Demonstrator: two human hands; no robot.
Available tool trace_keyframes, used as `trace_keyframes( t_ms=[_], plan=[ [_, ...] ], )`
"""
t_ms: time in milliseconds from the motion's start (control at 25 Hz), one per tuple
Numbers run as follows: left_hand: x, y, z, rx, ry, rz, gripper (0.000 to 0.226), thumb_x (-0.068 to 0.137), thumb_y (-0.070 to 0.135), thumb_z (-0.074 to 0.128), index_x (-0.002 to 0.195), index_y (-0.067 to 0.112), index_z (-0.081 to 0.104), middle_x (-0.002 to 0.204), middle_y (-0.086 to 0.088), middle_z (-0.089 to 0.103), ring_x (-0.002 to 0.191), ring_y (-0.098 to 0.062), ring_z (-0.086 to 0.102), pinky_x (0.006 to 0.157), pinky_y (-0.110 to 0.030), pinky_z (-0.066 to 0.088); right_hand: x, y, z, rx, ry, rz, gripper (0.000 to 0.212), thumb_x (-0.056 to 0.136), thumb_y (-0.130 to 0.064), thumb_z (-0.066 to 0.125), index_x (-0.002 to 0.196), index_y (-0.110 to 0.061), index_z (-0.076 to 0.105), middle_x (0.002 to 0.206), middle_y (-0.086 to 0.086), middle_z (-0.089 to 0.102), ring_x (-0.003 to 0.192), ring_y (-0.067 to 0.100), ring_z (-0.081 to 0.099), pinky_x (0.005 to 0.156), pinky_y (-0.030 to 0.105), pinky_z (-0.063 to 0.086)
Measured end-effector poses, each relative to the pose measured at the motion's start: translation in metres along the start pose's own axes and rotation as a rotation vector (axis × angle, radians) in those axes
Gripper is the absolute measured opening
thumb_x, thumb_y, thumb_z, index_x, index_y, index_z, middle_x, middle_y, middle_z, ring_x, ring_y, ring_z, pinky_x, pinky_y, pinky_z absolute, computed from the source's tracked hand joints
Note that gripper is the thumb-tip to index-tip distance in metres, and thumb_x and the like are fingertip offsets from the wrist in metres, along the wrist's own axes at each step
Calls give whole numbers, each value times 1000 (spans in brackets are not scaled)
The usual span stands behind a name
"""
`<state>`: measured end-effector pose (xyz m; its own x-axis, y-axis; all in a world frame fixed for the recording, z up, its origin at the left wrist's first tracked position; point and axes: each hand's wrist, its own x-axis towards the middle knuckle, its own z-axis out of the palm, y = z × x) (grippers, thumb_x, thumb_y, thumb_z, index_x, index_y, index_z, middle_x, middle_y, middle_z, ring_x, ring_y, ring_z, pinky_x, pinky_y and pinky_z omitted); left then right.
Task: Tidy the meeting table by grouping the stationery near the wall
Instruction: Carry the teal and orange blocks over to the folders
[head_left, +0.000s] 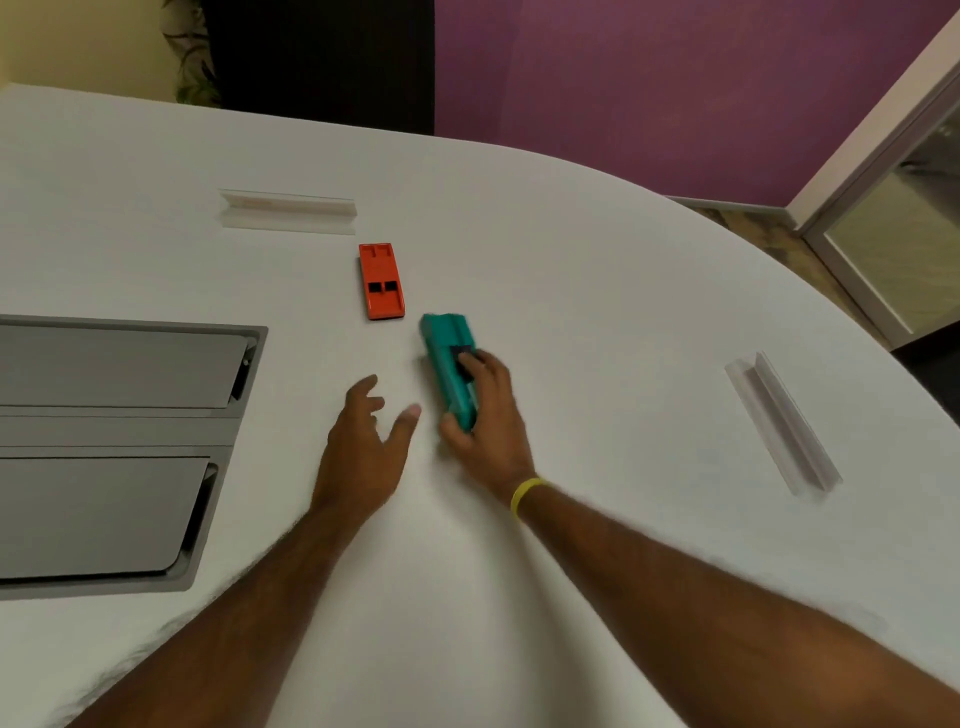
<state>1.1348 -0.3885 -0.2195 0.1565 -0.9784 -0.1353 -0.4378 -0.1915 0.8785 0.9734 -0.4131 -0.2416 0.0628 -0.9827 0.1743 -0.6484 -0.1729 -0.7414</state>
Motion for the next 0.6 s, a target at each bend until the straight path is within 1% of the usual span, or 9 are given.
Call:
trace_keyframes(
  t_ms=[40, 120, 200, 280, 360, 400, 480, 520, 600],
  plan=[
    [6, 7, -2, -170, 5, -130, 63, 91, 50, 57, 143, 23, 34, 131, -2, 56, 112, -20, 58, 97, -39, 47, -12, -13, 11, 28, -44, -56, 70, 81, -21, 66, 145, -17, 36, 152, 1, 25, 134, 17, 39, 108, 34, 42],
    [18, 7, -8, -404, 37, -297, 62, 89, 52, 57, 140, 23, 36, 124, -5, 61, 103, -22, 64, 89, -47, 55, -27, -33, 31, -13, -131, -174, 68, 83, -21, 67, 144, -15, 38, 153, 5, 27, 138, 18, 35, 111, 32, 39],
    [23, -5, -22, -482, 58, -373, 65, 81, 55, 66, 131, 19, 46, 115, -7, 65, 97, -23, 68, 81, -49, 59, -32, -47, 44, -78, -214, -292, 66, 85, -22, 67, 144, -12, 38, 154, 7, 27, 140, 19, 32, 113, 30, 37],
    [26, -18, -40, -511, 38, -432, 69, 71, 54, 77, 123, 16, 53, 108, -8, 68, 94, -25, 69, 78, -46, 60, -29, -57, 50, -37, -327, -392, 68, 85, -20, 69, 144, -7, 38, 153, 11, 29, 138, 20, 34, 113, 26, 36],
    [38, -30, -58, -544, 47, -464, 57, 72, 42, 80, 116, 13, 59, 104, -11, 70, 91, -26, 70, 74, -42, 58, -23, -65, 54, 64, -416, -458, 70, 83, -16, 71, 143, -3, 37, 149, 13, 33, 134, 21, 38, 111, 26, 38],
    [44, -34, -67, -558, 68, -474, 51, 75, 36, 79, 116, 12, 60, 104, -12, 70, 91, -27, 69, 71, -40, 56, -18, -67, 56, 98, -412, -473, 67, 83, -13, 70, 141, -2, 39, 145, 15, 37, 131, 22, 42, 110, 27, 39],
    [57, -41, -84, -537, 124, -464, 52, 78, 30, 77, 122, 11, 56, 107, -12, 68, 92, -26, 66, 67, -37, 53, 2, -67, 65, 107, -274, -444, 55, 83, -10, 67, 133, 0, 46, 132, 15, 47, 121, 22, 48, 105, 30, 42],
    [63, -46, -90, -510, 151, -446, 56, 78, 29, 77, 125, 11, 53, 108, -10, 66, 93, -25, 65, 65, -36, 53, 19, -65, 71, 81, -183, -389, 51, 83, -11, 66, 129, -1, 49, 126, 15, 49, 117, 23, 50, 103, 34, 43],
    [73, -54, -100, -459, 174, -401, 60, 78, 25, 77, 128, 9, 48, 108, -8, 63, 92, -23, 64, 63, -35, 53, 64, -56, 84, -31, -43, -249, 51, 80, -17, 67, 126, -2, 51, 122, 16, 51, 114, 30, 50, 100, 44, 43]
  ],
)
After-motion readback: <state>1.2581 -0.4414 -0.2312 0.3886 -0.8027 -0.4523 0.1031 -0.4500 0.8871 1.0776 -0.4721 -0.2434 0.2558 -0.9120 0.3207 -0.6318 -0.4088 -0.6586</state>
